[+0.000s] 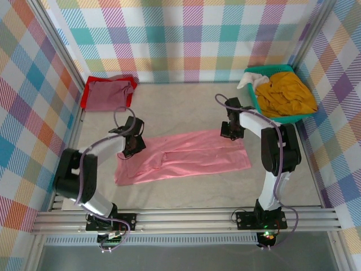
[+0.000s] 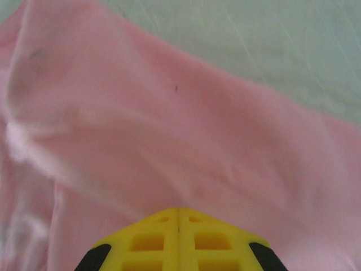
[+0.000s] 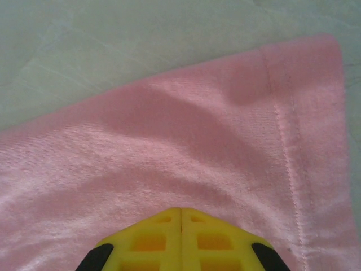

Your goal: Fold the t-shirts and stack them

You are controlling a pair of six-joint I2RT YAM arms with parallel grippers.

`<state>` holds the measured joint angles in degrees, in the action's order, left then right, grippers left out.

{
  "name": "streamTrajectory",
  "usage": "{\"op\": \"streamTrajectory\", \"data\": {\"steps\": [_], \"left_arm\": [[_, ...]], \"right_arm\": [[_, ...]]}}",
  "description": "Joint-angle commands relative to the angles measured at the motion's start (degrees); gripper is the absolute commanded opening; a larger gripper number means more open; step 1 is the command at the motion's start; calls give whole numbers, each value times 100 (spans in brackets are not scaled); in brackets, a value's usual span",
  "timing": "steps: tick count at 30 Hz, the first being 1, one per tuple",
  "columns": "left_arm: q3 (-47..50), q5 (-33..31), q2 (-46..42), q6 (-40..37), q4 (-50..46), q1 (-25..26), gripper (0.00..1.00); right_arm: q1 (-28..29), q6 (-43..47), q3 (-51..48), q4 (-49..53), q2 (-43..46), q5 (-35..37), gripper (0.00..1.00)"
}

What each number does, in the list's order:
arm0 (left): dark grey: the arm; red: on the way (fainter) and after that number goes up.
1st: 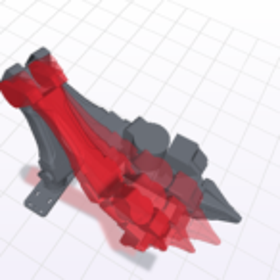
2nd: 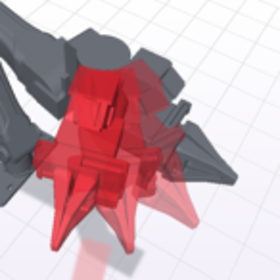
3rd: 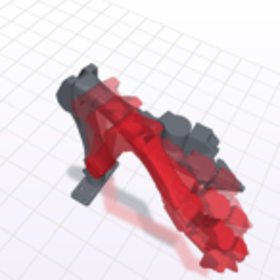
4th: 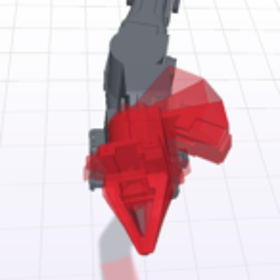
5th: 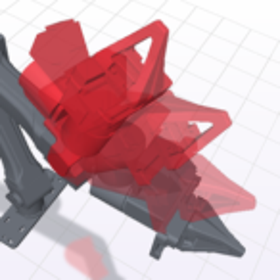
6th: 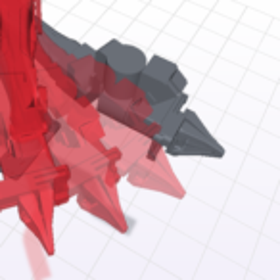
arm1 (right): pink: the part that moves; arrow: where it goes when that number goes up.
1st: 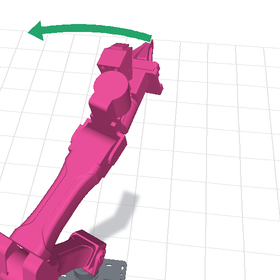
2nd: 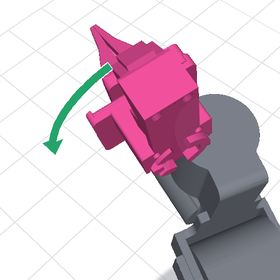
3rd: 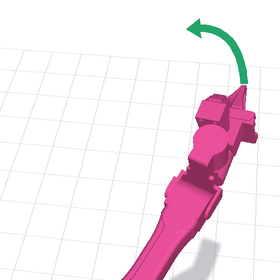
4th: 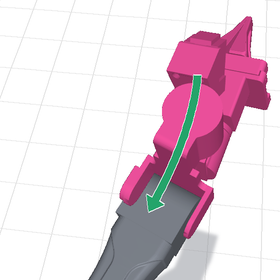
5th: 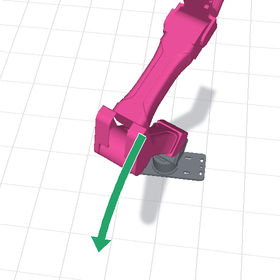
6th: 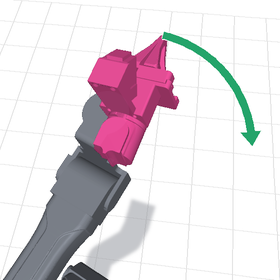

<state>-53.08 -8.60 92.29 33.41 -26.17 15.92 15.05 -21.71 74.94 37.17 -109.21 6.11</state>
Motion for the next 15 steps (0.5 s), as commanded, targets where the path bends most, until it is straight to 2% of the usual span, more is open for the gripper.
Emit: {"op": "streamTrajectory", "data": {"steps": [1, 9, 12, 15], "left_arm": [[-370, 80, 685, -53, 193, -196, 0], [-1746, 79, 2177, -291, 129, -120, 0], [-3179, 102, 3104, -565, -371, -9, 0], [-5107, 86, 4178, -802, -960, 92, 0]], "right_arm": [[30, -202, -82, 354, -132, 37, 0], [121, -257, -528, 877, 31, -259, 0], [394, -312, -767, 1058, 243, -274, 0], [811, -489, -1138, 1024, 478, -586, 0]]}}
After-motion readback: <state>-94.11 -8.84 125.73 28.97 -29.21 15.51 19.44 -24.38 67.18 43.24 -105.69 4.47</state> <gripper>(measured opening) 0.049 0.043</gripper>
